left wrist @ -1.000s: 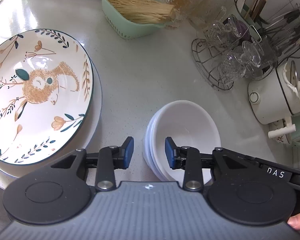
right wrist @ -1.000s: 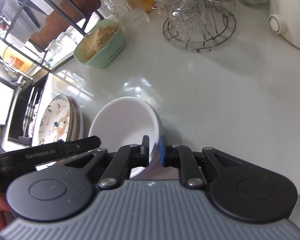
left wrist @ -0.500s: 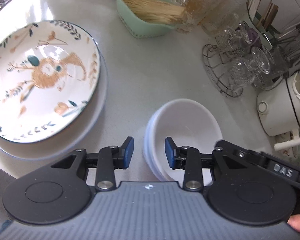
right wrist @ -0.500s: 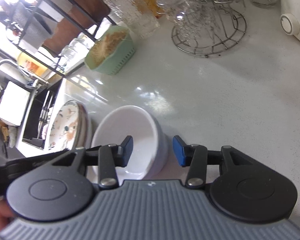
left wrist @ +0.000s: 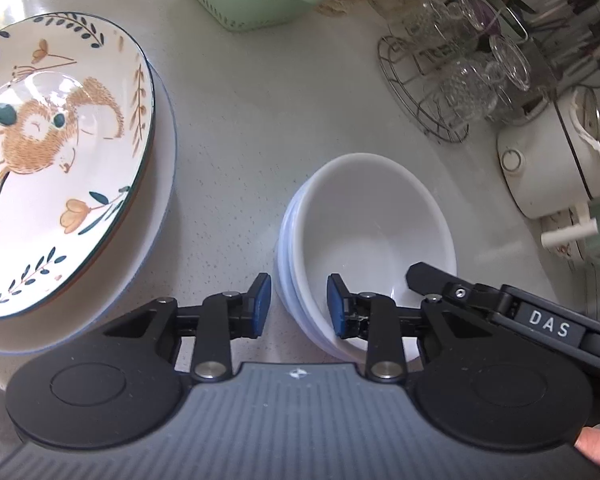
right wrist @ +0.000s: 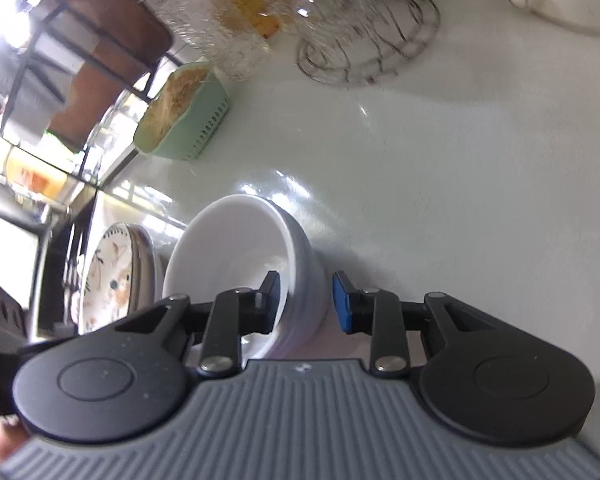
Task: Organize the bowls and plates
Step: 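Close both grippers on the rim of the nested bowl stack, then carry the nested bowls with both grippers over the bird-pattern plate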
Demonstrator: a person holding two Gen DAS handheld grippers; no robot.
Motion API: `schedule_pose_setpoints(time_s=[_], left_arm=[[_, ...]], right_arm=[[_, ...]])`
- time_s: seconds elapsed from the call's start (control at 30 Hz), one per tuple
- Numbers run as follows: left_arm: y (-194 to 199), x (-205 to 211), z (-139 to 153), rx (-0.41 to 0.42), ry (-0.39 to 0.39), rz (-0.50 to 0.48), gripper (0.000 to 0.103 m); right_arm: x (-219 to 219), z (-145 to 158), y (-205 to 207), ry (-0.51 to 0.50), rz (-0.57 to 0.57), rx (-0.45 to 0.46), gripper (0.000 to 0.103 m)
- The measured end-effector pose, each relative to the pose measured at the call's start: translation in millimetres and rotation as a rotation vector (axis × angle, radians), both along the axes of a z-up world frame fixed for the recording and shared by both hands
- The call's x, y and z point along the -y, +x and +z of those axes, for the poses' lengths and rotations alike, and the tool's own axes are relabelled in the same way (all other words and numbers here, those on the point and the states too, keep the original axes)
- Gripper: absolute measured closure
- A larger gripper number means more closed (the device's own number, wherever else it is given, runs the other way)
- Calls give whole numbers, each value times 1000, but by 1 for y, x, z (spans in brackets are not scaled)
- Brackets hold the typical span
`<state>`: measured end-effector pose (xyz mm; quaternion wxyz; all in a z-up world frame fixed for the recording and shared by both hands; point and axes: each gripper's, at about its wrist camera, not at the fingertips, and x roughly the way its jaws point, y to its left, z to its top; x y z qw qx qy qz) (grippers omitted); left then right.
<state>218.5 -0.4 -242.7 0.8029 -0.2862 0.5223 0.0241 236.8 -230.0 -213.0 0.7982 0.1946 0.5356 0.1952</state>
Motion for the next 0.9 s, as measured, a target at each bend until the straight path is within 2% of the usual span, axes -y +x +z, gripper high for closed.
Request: schedule_pose_setpoints(time_s=[0.1,0.47,0.9], left_arm=[[-3,-3,-2,25,-22,-7,70],[3,-6,1,0,-27,-34,72],[9,-7,27,15,-52,-68,72]], right_arm=[[-3,-8,-4,18,-32,-40,73],[-7,-12,-10,31,-78,-33,77],[2,11,-16,65,-124,7,77]])
